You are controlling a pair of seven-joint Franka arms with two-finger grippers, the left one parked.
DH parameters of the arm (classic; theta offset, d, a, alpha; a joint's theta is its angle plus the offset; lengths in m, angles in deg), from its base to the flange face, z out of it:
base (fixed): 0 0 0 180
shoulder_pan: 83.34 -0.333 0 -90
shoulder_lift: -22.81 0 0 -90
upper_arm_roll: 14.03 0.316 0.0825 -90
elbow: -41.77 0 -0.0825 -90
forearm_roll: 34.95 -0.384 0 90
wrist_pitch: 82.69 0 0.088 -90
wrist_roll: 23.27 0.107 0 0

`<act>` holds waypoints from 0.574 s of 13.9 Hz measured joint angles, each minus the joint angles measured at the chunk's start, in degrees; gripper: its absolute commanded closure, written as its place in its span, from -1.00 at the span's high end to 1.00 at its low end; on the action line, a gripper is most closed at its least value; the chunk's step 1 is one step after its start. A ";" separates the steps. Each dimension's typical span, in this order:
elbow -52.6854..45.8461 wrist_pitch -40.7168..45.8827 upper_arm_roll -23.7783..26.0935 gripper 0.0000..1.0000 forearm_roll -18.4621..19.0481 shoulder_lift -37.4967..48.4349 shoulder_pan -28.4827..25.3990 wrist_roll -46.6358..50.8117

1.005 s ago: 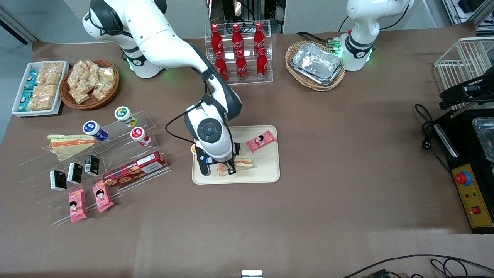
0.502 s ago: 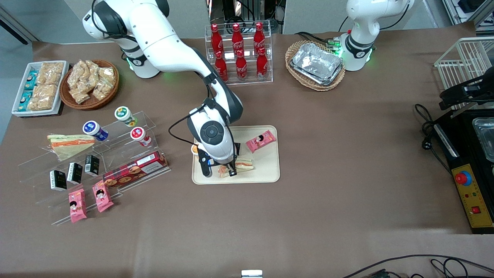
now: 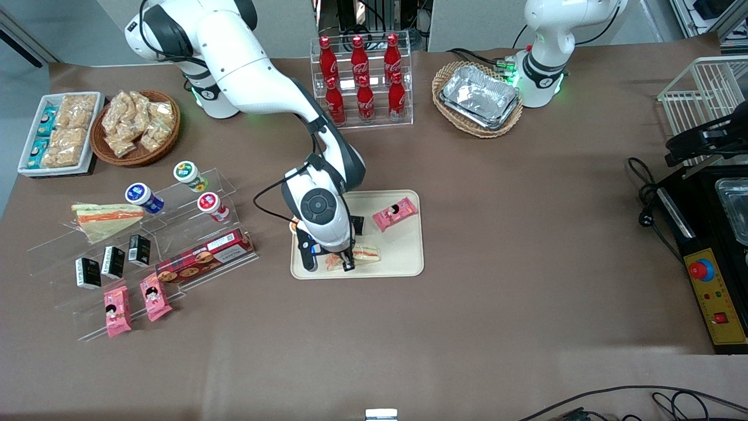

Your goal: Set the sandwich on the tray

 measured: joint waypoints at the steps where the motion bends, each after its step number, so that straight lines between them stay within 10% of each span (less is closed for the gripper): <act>1: -0.17 -0.08 -0.32 1.00 0.00 0.00 0.01 -0.01; 8: -2.31 3.62 -2.80 1.00 -0.03 6.00 1.50 -0.38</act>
